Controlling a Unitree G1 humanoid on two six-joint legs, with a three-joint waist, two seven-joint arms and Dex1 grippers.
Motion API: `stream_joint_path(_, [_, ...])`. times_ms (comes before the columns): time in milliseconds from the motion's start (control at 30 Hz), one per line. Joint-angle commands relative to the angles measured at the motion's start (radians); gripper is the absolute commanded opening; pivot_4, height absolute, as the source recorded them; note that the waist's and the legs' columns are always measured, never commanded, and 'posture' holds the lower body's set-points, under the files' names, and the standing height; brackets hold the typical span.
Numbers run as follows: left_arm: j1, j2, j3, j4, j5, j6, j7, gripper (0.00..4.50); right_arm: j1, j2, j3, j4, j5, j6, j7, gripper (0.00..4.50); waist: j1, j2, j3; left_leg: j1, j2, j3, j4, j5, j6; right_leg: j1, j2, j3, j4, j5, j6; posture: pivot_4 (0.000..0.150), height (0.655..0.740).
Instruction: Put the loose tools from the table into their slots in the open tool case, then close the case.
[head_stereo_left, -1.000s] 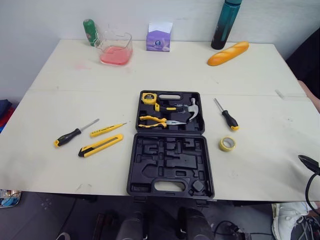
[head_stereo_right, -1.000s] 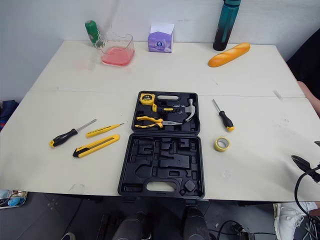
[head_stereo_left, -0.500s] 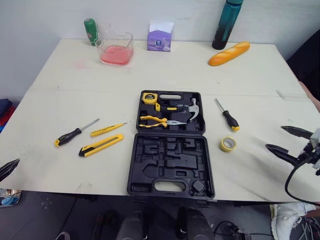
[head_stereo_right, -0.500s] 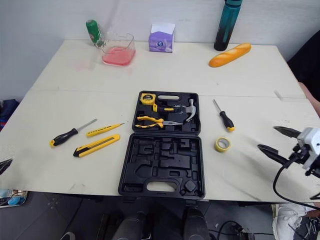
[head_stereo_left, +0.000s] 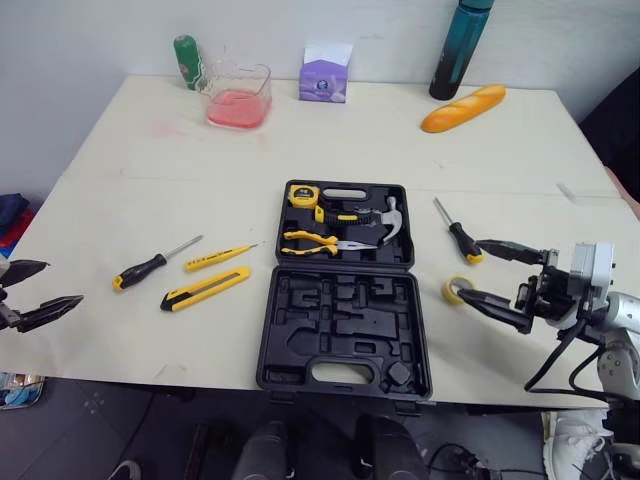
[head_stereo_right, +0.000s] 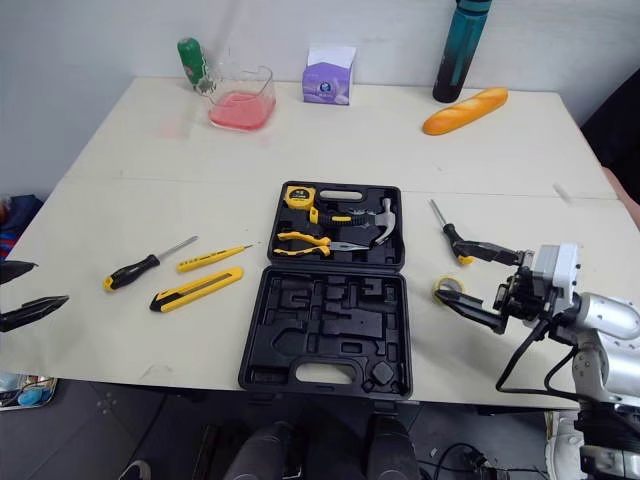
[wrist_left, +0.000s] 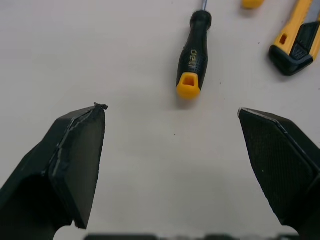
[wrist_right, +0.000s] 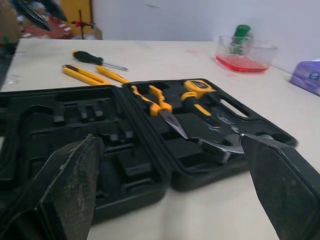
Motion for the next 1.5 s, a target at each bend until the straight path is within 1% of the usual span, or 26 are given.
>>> stream_joint_path(33, [-0.083,0.023,-0.061,0.026,0.014,0.001,-0.019,4.46,0.025,0.011,0.005,-0.079,0.013,-0.040,0.028,4.50,0.000,0.000,0.000,0.000,0.000,0.000,0.000,0.000,0.000,0.000,0.000,0.000,0.000,0.000,0.000,0.150,0.7400])
stream_joint_path(167, [-0.160,0.005,-0.144,0.006,0.036,0.021,-0.007,4.46,0.068,0.032,0.026,-0.127,0.001,-0.057,0.021,4.50,-0.001,-0.001,0.000,0.000,0.000,0.000,0.000,0.000,0.000,0.000,0.000,0.000,0.001,0.000,0.000,0.150,0.7400])
stream_joint_path(367, [-0.209,-0.028,-0.218,-0.019,0.069,0.046,0.035,4.46,0.091,0.032,0.022,-0.134,0.000,-0.068,0.023,4.50,-0.004,-0.001,0.000,0.000,-0.001,0.001,0.000,0.001,0.001,0.000,0.000,0.001,0.001,0.000,0.000,0.150,0.7400])
stream_joint_path(533, [-0.272,-0.091,-0.278,0.009,0.089,0.065,0.080,4.46,0.085,0.033,0.027,-0.128,-0.010,-0.080,0.018,4.50,0.001,-0.001,0.000,0.000,-0.001,0.001,0.000,0.001,0.001,-0.001,0.000,0.001,0.002,0.000,0.000,0.150,0.7400])
stream_joint_path(633, [-0.281,-0.099,-0.295,0.030,0.101,0.049,0.081,4.46,0.080,0.030,0.029,-0.130,-0.010,-0.080,0.013,4.50,0.001,-0.001,0.000,0.000,-0.001,0.001,0.001,0.001,0.001,0.000,0.000,0.001,0.002,0.000,0.000,0.150,0.7400])
stream_joint_path(767, [-0.328,-0.137,-0.338,0.125,0.131,0.043,0.096,4.46,0.075,0.025,0.027,-0.129,-0.017,-0.081,0.007,4.50,0.000,-0.001,0.000,0.000,-0.001,0.001,0.001,0.001,0.001,0.000,0.000,0.001,0.002,0.000,0.000,0.150,0.7400])
stream_joint_path(900, [-0.391,-0.174,-0.351,0.245,0.152,-0.030,0.113,4.46,0.073,0.018,0.027,-0.147,-0.017,-0.069,-0.006,4.50,0.000,-0.001,0.000,0.000,-0.001,0.001,0.001,0.001,0.001,0.000,0.000,0.001,0.002,0.000,0.000,0.150,0.7400])
stream_joint_path(1133, [-0.461,-0.189,-0.379,0.358,0.168,-0.086,0.059,4.46,0.089,-0.006,0.025,-0.234,-0.016,-0.010,-0.058,4.50,0.018,-0.001,-0.001,0.001,-0.001,0.001,0.002,0.002,0.001,0.000,0.000,0.001,0.003,0.000,0.000,0.150,0.7400])
stream_joint_path(1200, [-0.476,-0.186,-0.389,0.383,0.179,-0.113,0.048,3.90,0.089,-0.011,0.025,-0.260,-0.015,0.010,-0.079,4.50,0.021,-0.001,-0.001,0.001,-0.001,0.001,0.002,0.002,0.002,0.000,0.000,0.001,0.003,0.000,0.000,0.150,0.7400])
stream_joint_path(1267, [-0.483,-0.184,-0.395,0.398,0.184,-0.131,0.042,3.19,0.089,-0.015,0.027,-0.278,-0.015,0.026,-0.094,4.50,0.022,-0.002,-0.001,0.001,-0.002,0.001,0.002,0.002,0.002,0.000,0.000,0.002,0.003,0.000,0.000,0.150,0.7400])
stream_joint_path(1367, [-0.488,-0.183,-0.398,0.412,0.190,-0.153,0.039,1.73,0.088,-0.020,0.033,-0.298,-0.017,0.045,-0.110,4.50,0.021,-0.001,-0.001,0.001,-0.001,0.001,0.002,0.002,0.002,0.000,0.000,0.001,0.003,0.000,0.000,0.150,0.7400])
stream_joint_path(1400, [-0.486,-0.182,-0.399,0.413,0.192,-0.161,0.036,1.30,0.088,-0.021,0.035,-0.303,-0.017,0.051,-0.114,4.50,0.021,-0.001,-0.001,0.001,-0.001,0.001,0.002,0.002,0.002,0.000,0.000,0.001,0.003,0.000,0.000,0.150,0.7400])
stream_joint_path(1433, [-0.484,-0.180,-0.399,0.415,0.195,-0.170,0.038,1.01,0.088,-0.022,0.036,-0.308,-0.018,0.057,-0.117,4.50,0.021,-0.002,-0.001,0.001,-0.001,0.001,0.002,0.002,0.002,0.000,0.000,0.001,0.003,0.000,0.000,0.150,0.7400])
stream_joint_path(1500, [-0.481,-0.177,-0.397,0.419,0.196,-0.179,0.041,1.01,0.089,-0.024,0.036,-0.313,-0.017,0.065,-0.120,4.50,0.021,-0.002,-0.001,0.001,-0.001,0.001,0.002,0.002,0.002,0.000,0.000,0.001,0.003,0.000,0.000,0.150,0.7400])
